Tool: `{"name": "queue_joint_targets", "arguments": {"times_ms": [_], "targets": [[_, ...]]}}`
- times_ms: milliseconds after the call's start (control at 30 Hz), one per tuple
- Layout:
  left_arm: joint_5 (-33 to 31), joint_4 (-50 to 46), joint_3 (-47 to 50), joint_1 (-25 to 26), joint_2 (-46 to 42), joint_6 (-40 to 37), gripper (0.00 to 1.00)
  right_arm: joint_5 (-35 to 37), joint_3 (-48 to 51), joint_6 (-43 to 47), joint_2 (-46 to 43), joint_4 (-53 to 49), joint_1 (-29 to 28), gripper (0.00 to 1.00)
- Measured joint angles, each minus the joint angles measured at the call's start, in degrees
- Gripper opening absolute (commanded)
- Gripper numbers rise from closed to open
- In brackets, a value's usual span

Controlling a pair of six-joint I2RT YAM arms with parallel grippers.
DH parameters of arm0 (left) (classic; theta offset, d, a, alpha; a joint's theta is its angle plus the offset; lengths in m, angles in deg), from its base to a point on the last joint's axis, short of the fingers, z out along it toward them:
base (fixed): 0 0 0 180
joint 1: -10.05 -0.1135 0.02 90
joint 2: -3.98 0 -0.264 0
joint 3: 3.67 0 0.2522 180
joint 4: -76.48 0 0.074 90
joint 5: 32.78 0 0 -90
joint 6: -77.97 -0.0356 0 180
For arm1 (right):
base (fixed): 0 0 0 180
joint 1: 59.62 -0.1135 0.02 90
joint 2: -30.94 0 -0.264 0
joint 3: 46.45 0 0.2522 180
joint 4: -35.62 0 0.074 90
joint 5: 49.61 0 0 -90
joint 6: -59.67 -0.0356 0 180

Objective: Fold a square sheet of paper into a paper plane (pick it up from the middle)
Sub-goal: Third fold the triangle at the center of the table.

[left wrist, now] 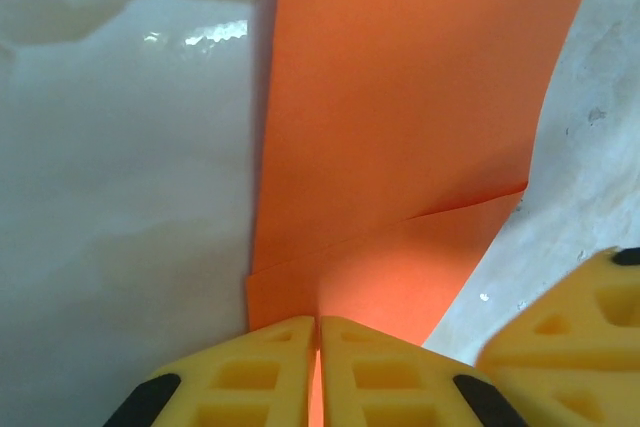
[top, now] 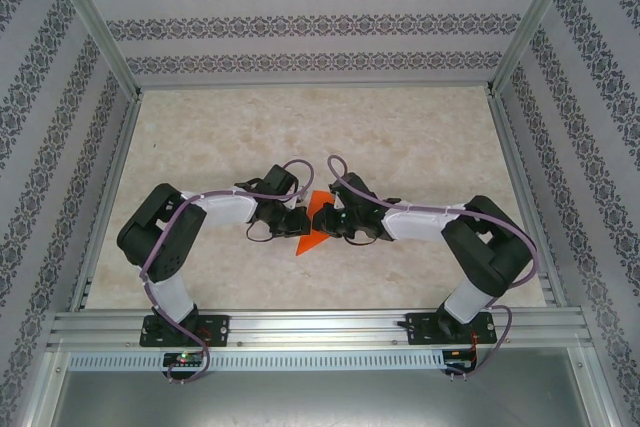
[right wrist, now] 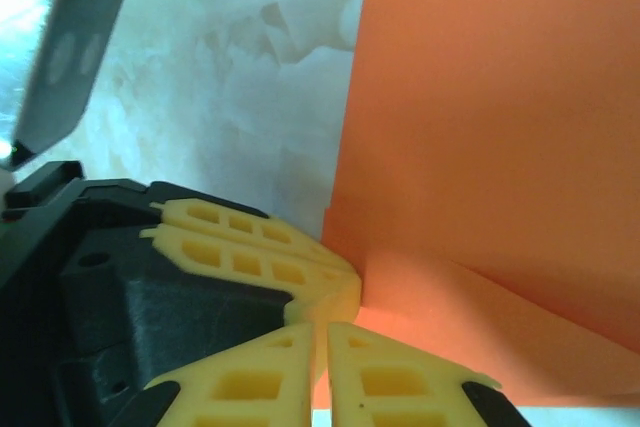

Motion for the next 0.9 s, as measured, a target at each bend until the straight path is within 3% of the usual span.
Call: {"name": "queue_joint_targets", "arguments": {"times_ms": [200, 500, 900], "targets": [[0.0, -0.1, 0.0, 0.0, 0.0, -0.4, 0.13, 0.2, 1.5, -0.7, 3.9, 2.0, 0.1, 0.12], [-0.4, 0.4, 0.2, 0.1, 0.0, -0.9, 0.1, -2.0, 5.5, -1.9, 3.1, 8.8, 2.9, 0.14], [-0.8, 1.6, 1.1, 0.5, -0.5, -0.9, 0.1, -0.3, 7.4, 0.1, -2.8, 3.3, 10.2, 0.2]]}}
